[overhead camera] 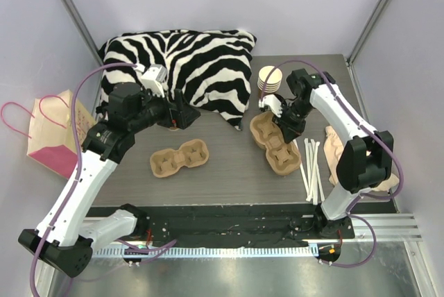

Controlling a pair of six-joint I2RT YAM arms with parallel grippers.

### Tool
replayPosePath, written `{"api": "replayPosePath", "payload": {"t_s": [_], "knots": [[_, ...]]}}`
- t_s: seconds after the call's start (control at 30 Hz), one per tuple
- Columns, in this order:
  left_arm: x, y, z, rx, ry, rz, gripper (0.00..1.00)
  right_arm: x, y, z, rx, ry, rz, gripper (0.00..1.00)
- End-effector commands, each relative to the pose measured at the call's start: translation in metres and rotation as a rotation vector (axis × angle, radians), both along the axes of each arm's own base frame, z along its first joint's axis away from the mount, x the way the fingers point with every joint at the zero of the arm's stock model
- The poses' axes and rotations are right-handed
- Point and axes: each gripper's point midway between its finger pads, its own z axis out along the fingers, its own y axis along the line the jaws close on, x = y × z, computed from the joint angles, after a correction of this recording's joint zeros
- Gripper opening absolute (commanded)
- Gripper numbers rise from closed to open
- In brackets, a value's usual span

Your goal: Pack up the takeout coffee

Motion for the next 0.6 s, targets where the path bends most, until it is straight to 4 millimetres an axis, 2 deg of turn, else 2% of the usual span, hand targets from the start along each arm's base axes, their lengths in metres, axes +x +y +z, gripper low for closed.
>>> {"api": "replayPosePath", "payload": {"t_s": [0.0,0.17,0.27,0.4,0.47,0.57], "knots": [[-0.001,-0.001,0.017,-0.038,-0.052,-0.008,0.96,-0.042,-0.014,-0.006,-0.052,0.185,0.045,0.01],[0.000,-0.002,0.015,-0.037,-0.045,-0.011,0.96,-0.039,-0.015,-0.013,-0.061,0.205,0.060,0.02],[0.001,-0.002,0.014,-0.037,-0.043,-0.011,0.97,-0.035,-0.016,-0.015,-0.070,0.215,0.054,0.14],[0.000,-0.001,0.015,-0.033,-0.046,-0.011,0.97,-0.027,-0.019,-0.016,-0.074,0.217,0.020,0.57],[0.000,-0.001,0.014,-0.031,-0.046,-0.011,0.97,-0.017,-0.021,-0.007,-0.056,0.183,-0.011,0.66],[-0.001,-0.001,0.015,-0.031,-0.047,-0.013,0.97,-0.007,-0.022,0.007,-0.010,0.148,-0.089,0.68]]}}
